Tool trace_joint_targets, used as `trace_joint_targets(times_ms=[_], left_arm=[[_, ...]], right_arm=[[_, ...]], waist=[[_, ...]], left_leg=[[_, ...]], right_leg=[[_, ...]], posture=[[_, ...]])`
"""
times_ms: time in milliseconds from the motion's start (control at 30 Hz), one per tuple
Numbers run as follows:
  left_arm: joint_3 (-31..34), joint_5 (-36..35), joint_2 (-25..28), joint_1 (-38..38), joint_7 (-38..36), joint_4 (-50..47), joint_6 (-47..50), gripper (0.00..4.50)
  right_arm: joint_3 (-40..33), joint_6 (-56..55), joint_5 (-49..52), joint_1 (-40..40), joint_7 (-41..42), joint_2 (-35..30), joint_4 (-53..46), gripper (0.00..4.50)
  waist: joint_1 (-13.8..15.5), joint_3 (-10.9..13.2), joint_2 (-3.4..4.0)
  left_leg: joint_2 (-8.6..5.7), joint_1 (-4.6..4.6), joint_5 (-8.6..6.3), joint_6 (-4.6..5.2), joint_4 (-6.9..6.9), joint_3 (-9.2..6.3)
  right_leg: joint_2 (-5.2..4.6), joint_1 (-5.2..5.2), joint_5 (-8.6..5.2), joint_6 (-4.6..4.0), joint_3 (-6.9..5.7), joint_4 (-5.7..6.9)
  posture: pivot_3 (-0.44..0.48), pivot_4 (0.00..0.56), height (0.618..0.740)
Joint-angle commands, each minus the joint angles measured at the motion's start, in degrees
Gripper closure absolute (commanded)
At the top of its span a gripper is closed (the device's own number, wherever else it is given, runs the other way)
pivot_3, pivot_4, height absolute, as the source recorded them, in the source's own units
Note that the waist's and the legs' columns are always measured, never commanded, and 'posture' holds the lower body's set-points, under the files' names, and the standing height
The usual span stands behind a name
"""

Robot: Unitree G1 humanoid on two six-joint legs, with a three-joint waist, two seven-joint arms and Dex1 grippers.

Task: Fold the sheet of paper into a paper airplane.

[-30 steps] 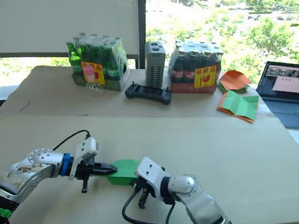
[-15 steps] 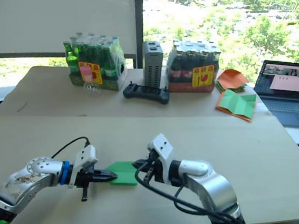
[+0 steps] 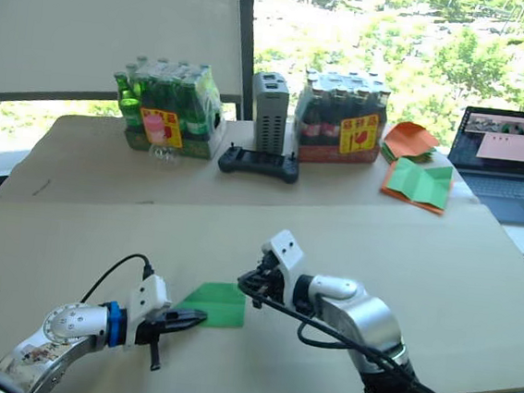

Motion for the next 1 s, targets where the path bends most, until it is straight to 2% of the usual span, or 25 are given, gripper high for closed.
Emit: trace_joint_targets(times_ms=[33, 133, 300, 567, 1000], left_arm=[[0.0, 0.6, 0.4, 0.7, 0.5, -3.8, -0.3, 4.5], [-0.1, 0.8, 0.6, 0.7, 0.6, -4.9, 0.1, 4.5], [-0.3, 1.2, 0.9, 0.9, 0.6, -4.7, 0.4, 4.5], [0.3, 1.4, 1.9, 2.1, 0.2, -3.3, -0.1, 4.5], [0.1, 1.2, 3.0, 2.1, 1.7, -7.0, 3.1, 4.5]], right_arm=[[-1.0, -0.7, 0.9, -1.5, 0.7, 0.0, 1.3, 2.57], [-0.4, -0.6, 1.1, -2.2, 1.9, -0.1, 3.7, 1.55], [0.0, 0.8, 1.2, -2.9, 2.2, 0.3, 8.1, 1.55], [0.8, 1.7, 2.4, -1.9, 2.9, 0.7, 6.6, 1.55], [3.2, -0.5, 1.8, -1.7, 4.0, 2.5, 7.0, 1.55]], waist=[[-0.1, 0.0, 0.0], [-0.1, 0.0, 0.0], [-0.1, 0.0, 0.0], [-0.1, 0.0, 0.0], [-0.1, 0.0, 0.01]], left_leg=[[0.0, 0.0, 0.0, 0.0, 0.0, 0.01], [0.01, 0.0, 0.0, 0.0, 0.0, 0.03], [0.01, 0.0, 0.0, 0.01, 0.0, 0.03], [0.02, 0.01, -0.01, 0.02, 0.0, 0.04], [0.02, 0.01, -0.01, 0.02, 0.0, 0.04]], right_leg=[[0.0, 0.0, 0.0, 0.0, 0.0, 0.0], [0.0, 0.0, 0.0, 0.0, 0.01, 0.0], [0.0, 0.0, 0.0, 0.0, 0.01, 0.0], [0.01, 0.0, 0.0, 0.0, 0.01, 0.0], [0.01, -0.01, 0.0, 0.0, 0.01, 0.0]], posture=[[0.0, 0.15, 0.717], [0.0, 0.15, 0.717], [0.0, 0.15, 0.717], [0.0, 0.15, 0.717], [0.0, 0.15, 0.717]])
